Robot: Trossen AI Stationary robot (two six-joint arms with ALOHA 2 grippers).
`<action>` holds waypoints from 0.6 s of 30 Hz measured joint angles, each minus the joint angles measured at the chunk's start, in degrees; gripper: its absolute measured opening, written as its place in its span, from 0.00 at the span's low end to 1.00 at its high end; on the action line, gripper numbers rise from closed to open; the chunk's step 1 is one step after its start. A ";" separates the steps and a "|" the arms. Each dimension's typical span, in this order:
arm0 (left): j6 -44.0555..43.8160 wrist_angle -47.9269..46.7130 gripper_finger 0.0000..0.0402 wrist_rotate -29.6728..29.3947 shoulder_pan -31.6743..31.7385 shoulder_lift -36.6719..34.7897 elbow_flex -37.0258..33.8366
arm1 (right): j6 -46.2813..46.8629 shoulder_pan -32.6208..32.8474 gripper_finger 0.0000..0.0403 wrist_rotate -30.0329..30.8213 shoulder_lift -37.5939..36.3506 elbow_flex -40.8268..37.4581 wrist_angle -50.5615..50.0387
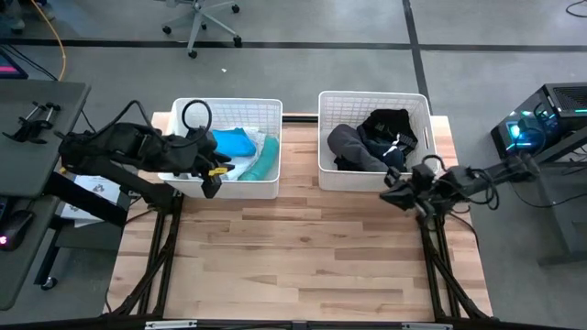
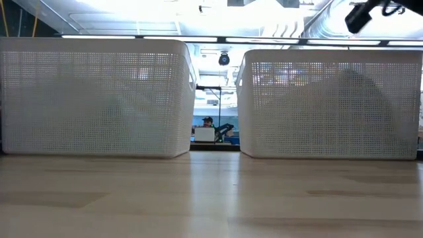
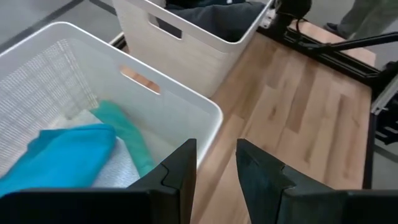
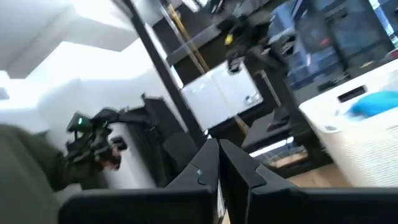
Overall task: Sort clothes
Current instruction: Return to Home Position
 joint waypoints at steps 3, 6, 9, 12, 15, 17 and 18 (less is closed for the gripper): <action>-0.59 0.02 0.26 -0.16 -1.21 0.01 0.00 | -0.02 1.14 0.00 3.55 -7.28 -1.88 -5.29; -1.19 0.02 0.26 -1.85 -2.36 0.02 0.00 | -0.03 2.33 0.00 6.50 -12.34 -2.16 -14.50; -1.37 0.02 0.26 -3.56 -3.07 0.00 0.00 | -1.64 2.75 0.00 8.21 -15.78 -2.16 -21.46; -1.40 0.02 0.26 -4.45 -3.35 -0.33 0.00 | -2.85 2.74 0.00 8.40 -19.10 -2.16 -26.79; -1.43 0.02 0.26 -4.58 -3.35 -0.76 0.00 | -3.34 2.64 0.00 8.07 -23.04 -2.09 -30.96; -1.88 0.01 0.26 -4.74 -3.35 -0.91 0.00 | -3.57 2.64 0.00 8.13 -25.05 -2.04 -33.10; -2.04 0.01 0.26 -4.98 -3.35 -0.94 0.00 | -3.53 2.62 0.00 8.26 -25.02 -1.95 -33.19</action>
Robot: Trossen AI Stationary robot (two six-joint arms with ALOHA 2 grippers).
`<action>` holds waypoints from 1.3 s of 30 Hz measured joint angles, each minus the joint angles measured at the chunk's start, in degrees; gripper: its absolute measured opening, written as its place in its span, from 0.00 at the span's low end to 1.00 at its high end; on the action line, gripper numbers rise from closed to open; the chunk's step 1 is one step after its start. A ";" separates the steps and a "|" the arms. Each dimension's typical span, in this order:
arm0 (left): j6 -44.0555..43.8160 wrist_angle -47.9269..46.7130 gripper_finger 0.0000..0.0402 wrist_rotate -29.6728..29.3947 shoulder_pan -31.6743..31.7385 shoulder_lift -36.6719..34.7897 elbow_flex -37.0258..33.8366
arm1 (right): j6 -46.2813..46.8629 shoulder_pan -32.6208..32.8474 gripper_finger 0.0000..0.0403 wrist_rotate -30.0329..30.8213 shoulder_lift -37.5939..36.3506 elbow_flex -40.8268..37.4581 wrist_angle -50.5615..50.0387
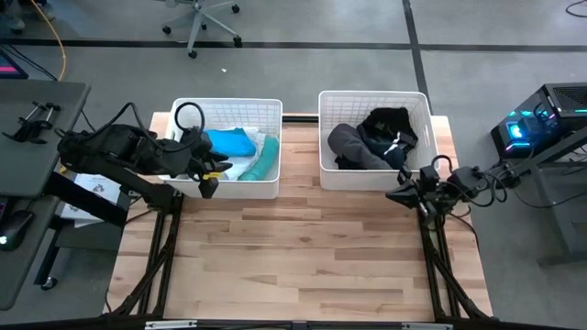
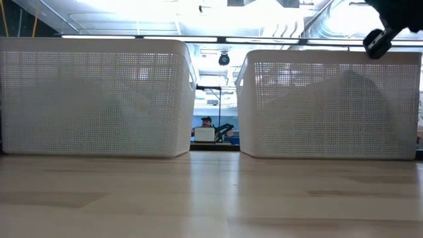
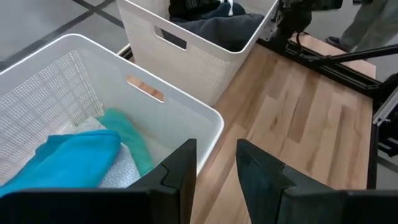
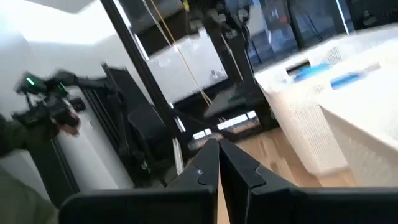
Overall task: Sort clothes
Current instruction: Return to Home Position
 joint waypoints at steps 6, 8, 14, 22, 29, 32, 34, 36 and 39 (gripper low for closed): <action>-0.60 0.32 0.26 -0.49 0.00 -0.02 0.00 | 0.45 -0.01 0.00 -0.83 -0.01 -0.25 -2.12; -1.42 0.56 0.26 -0.55 0.00 -0.02 0.00 | -0.16 -0.02 0.00 -0.88 0.12 -0.25 -2.00; -1.80 4.15 0.26 -0.60 -0.20 -0.02 0.00 | -0.94 -0.02 0.00 -1.68 0.16 -0.25 -1.76; -1.81 7.11 0.26 -0.85 -1.54 0.02 0.00 | -0.75 -0.03 0.00 -3.88 0.13 -11.87 19.18; -1.81 7.55 0.26 -1.14 -1.86 0.11 0.00 | -5.85 -2.40 0.00 -3.38 0.00 -11.00 15.62; -1.84 7.77 0.26 -1.13 -1.86 0.11 0.00 | -5.96 -4.88 0.00 -3.74 -0.02 -11.00 10.82; -1.92 7.78 0.26 -1.10 -1.86 0.11 0.00 | -4.96 -6.88 0.00 -4.98 -0.02 -11.00 7.38; -2.30 7.77 0.26 -1.08 -1.86 0.11 0.00 | -3.35 -8.95 0.00 -7.78 -0.02 -11.02 4.61; -2.40 7.82 0.26 -1.05 -1.86 0.09 0.00 | -0.57 -11.69 0.00 -13.69 0.21 -11.83 4.06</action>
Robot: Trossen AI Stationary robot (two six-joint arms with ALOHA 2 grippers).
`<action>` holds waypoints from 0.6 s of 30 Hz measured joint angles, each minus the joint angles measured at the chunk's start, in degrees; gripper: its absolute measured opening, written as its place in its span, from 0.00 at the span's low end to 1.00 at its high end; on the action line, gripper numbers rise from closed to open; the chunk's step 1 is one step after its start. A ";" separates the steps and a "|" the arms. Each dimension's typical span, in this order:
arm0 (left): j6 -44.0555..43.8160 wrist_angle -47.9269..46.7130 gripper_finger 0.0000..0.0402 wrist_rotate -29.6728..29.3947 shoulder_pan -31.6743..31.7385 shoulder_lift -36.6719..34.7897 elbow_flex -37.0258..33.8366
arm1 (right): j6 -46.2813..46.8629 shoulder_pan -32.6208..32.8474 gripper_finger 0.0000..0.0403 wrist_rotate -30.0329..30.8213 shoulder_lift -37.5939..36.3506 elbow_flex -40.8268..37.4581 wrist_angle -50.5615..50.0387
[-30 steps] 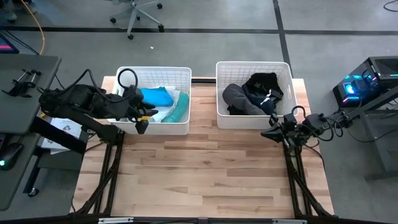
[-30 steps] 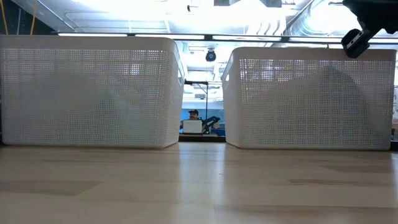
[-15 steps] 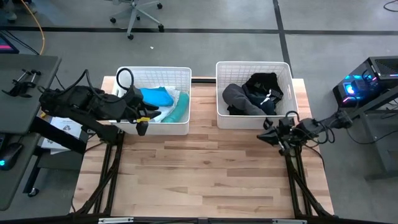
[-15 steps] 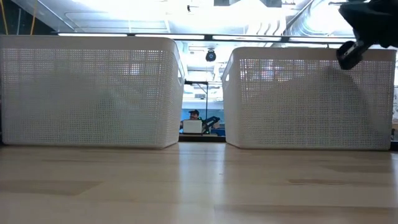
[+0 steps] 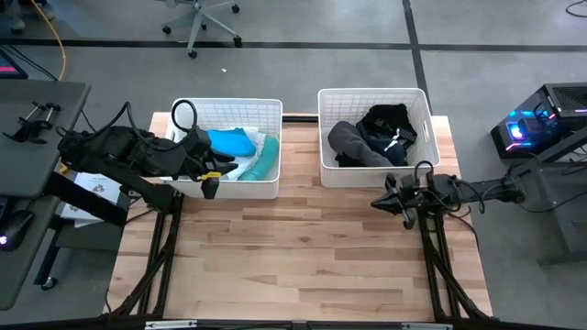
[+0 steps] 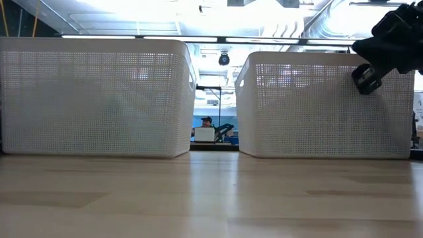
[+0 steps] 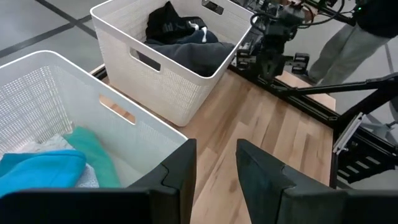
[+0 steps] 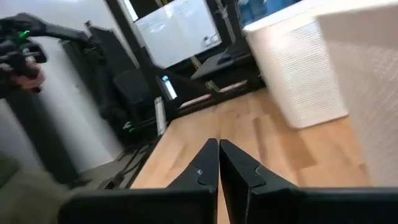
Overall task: Sort clothes
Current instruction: Return to Home Position
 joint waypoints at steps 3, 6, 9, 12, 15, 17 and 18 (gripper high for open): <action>0.21 0.46 0.26 0.32 -0.34 -0.16 0.00 | 0.69 -1.54 0.00 -3.62 0.36 0.00 0.35; 2.33 1.71 0.26 1.37 -1.49 -1.13 -0.04 | 0.66 -2.48 0.00 -4.22 0.36 0.00 0.51; 2.98 1.65 0.26 1.71 -2.60 -3.29 -0.04 | 0.08 -3.54 0.00 -4.02 0.36 0.00 0.50; 3.87 1.68 0.26 -1.29 -3.59 -6.77 -0.04 | 0.42 -4.20 0.00 -0.39 0.38 0.00 -0.08; 5.92 1.64 0.26 -4.63 -4.62 -10.52 -0.04 | -0.04 -4.43 0.00 1.14 0.38 0.00 -0.08; 8.00 1.48 0.26 -5.80 -5.12 -12.42 -0.04 | -0.68 -4.44 0.00 1.12 0.40 0.00 -0.10; 9.19 1.39 0.26 -6.21 -5.32 -13.18 -0.06 | -0.64 -4.44 0.00 1.11 0.40 0.00 -0.10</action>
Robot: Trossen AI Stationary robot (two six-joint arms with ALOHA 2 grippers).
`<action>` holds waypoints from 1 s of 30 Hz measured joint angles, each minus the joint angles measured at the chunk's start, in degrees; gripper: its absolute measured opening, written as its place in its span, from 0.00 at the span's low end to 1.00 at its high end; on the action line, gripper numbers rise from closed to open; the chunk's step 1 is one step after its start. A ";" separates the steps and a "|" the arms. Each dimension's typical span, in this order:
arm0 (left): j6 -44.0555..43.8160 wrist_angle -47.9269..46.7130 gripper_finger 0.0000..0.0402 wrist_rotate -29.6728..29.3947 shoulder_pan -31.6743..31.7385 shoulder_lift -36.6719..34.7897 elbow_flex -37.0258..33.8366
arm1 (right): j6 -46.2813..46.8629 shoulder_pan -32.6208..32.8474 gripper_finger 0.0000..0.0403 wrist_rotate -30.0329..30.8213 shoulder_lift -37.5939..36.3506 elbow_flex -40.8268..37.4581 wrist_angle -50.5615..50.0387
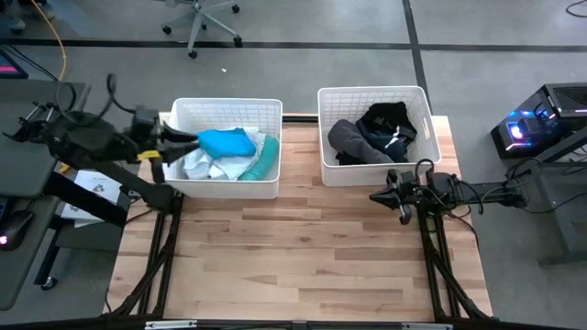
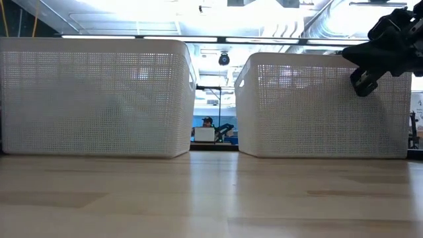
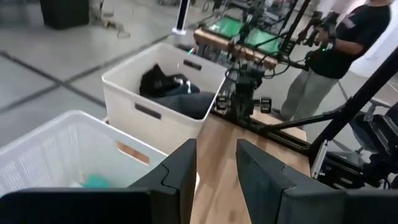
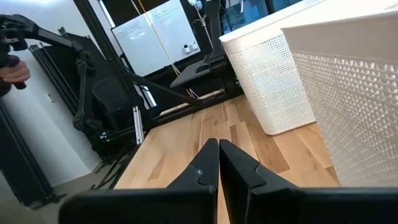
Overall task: Sort clothes
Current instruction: Return to Home Position
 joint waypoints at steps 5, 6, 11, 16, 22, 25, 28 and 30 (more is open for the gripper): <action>6.28 13.40 0.26 0.73 -0.84 -4.58 -11.24 | 0.32 0.00 0.00 -0.01 0.00 -0.02 0.00; 8.36 20.02 0.26 1.72 -1.03 -5.63 -15.45 | 0.32 0.00 0.00 0.01 0.00 -0.02 0.00; 19.43 67.74 0.26 15.07 0.95 -7.21 -39.66 | 0.28 0.00 0.00 0.01 0.04 -0.02 0.02; 15.06 96.91 0.26 22.93 7.93 -4.24 -54.09 | 0.27 0.00 0.00 0.01 0.04 -0.02 0.02; 4.02 94.09 0.26 18.80 11.33 -3.63 -60.38 | 0.28 0.00 0.00 0.03 0.05 -0.02 0.02; -5.27 94.37 0.26 18.74 11.52 -3.80 -61.22 | 0.26 0.00 0.00 0.03 0.11 -0.02 0.02; -8.09 90.74 0.26 19.27 11.52 -3.85 -62.56 | 0.26 0.00 0.00 0.03 0.07 -0.02 0.02; -9.85 90.48 0.26 18.59 11.50 -3.92 -63.08 | 0.26 0.00 0.00 0.04 0.07 -0.02 0.02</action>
